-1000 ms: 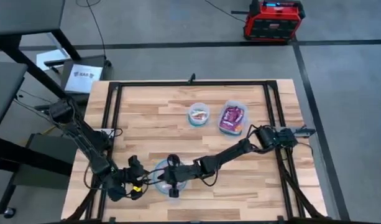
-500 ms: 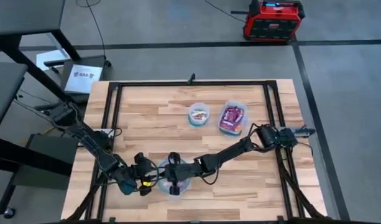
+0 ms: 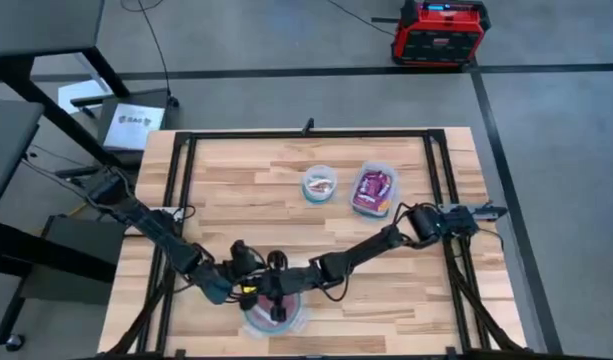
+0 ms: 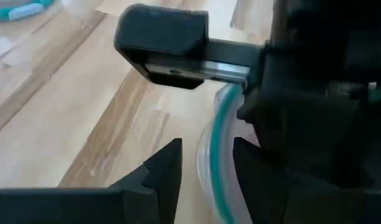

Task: Sort candy
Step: Close the bottom left transparent bin with the lid

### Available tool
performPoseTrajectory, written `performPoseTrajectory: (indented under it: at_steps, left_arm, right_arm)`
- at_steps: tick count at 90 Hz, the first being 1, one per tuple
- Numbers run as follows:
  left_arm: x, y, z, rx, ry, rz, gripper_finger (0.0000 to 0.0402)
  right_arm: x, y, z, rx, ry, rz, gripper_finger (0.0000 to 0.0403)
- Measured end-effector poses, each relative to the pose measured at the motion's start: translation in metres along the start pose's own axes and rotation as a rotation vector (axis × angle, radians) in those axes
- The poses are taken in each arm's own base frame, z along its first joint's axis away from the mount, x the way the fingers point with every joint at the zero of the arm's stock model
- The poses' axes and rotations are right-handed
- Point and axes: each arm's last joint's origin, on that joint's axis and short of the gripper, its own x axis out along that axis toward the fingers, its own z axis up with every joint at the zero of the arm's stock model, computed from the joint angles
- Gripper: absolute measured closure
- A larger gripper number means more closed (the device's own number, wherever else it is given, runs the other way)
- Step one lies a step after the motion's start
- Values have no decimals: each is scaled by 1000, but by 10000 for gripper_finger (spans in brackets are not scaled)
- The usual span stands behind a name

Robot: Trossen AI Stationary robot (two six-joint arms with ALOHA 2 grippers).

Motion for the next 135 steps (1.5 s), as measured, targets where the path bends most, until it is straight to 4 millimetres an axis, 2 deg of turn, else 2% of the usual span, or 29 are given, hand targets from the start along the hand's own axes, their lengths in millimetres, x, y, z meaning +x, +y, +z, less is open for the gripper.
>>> performPoseTrajectory:
  at_steps: [19,29,38,46,52,57,64,70,77,84,98,110,124,135]
  left_arm:
    - [-18,-1,13,47,48,8,272]
    - [-28,2,19,65,68,14,272]
    - [-32,0,27,46,40,-11,272]
    - [-32,1,30,56,30,-13,272]
    - [-30,0,32,56,13,-23,272]
    - [-26,0,35,62,5,-33,272]
    - [-17,0,35,72,32,-70,272]
    - [-7,1,33,85,68,-101,272]
    - [1,1,28,98,100,-105,272]
    - [3,0,24,80,118,-97,272]
    - [-4,-7,17,16,146,-129,272]
    - [-9,-14,14,-74,163,-169,272]
    - [-9,-14,14,-124,135,-143,272]
    - [-14,-18,28,-84,102,-165,272]
  right_arm:
    - [-8,5,8,-56,-3,26,403]
    - [-20,7,24,-110,2,38,403]
    - [-41,9,49,-99,-1,53,403]
    - [-71,13,78,-34,5,92,403]
    - [-93,21,88,35,78,121,403]
    - [-107,32,84,73,170,122,403]
    - [-111,50,69,117,243,93,403]
    - [-105,62,53,158,279,78,403]
    - [-94,67,37,204,299,21,403]
    - [-83,65,24,234,300,-38,403]
    - [-80,53,21,196,339,-93,403]
    - [-91,32,29,95,427,-141,403]
    - [-94,3,41,70,447,-184,403]
    - [-97,-3,53,91,391,-181,403]
